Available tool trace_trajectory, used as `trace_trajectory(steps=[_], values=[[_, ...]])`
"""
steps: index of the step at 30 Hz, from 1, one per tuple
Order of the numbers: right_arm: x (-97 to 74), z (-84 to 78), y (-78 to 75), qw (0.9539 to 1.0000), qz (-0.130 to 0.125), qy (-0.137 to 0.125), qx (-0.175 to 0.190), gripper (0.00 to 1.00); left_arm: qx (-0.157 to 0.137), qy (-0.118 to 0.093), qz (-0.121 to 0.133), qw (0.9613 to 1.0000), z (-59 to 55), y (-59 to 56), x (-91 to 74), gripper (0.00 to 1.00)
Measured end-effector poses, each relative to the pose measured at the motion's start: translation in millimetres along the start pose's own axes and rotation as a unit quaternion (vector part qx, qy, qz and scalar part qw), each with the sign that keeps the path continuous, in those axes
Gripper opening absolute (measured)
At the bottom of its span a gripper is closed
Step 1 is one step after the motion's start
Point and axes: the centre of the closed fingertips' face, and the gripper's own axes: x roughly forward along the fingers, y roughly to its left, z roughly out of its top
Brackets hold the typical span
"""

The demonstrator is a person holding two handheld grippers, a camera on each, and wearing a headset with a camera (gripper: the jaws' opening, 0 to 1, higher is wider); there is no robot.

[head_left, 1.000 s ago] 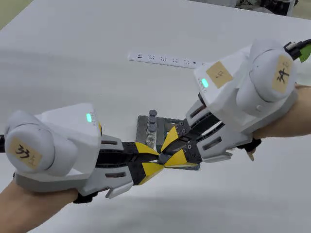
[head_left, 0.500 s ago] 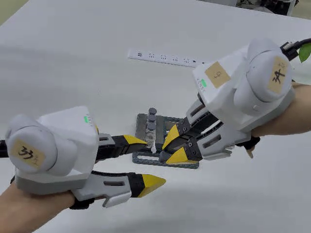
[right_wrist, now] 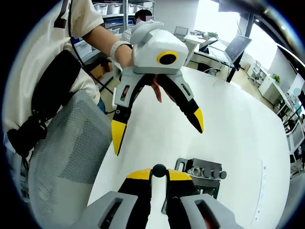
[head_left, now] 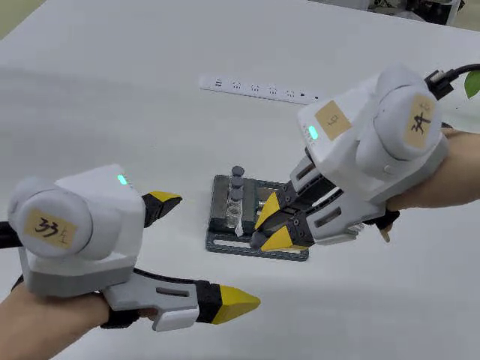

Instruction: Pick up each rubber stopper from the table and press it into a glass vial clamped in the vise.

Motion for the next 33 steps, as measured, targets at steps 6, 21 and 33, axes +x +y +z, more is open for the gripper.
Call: trace_trajectory(steps=[6,21,33], values=[[1.5,-8.1,-12.7,0.9998,-0.001,0.015,-0.011,0.05,-0.003,0.004,0.003,1.0000,-3.7,1.8,-2.6,0.99],[1.9,-21.3,-59.4,0.9948,-0.002,0.069,-0.074,0.05,-0.011,0.007,0.013,0.9998,-6.5,6.9,-8.6,0.99],[27.1,-22.2,-69.3,0.9882,0.030,0.091,-0.119,0.05,-0.014,0.013,0.020,0.9996,-11.8,14.7,-10.0,0.99]])
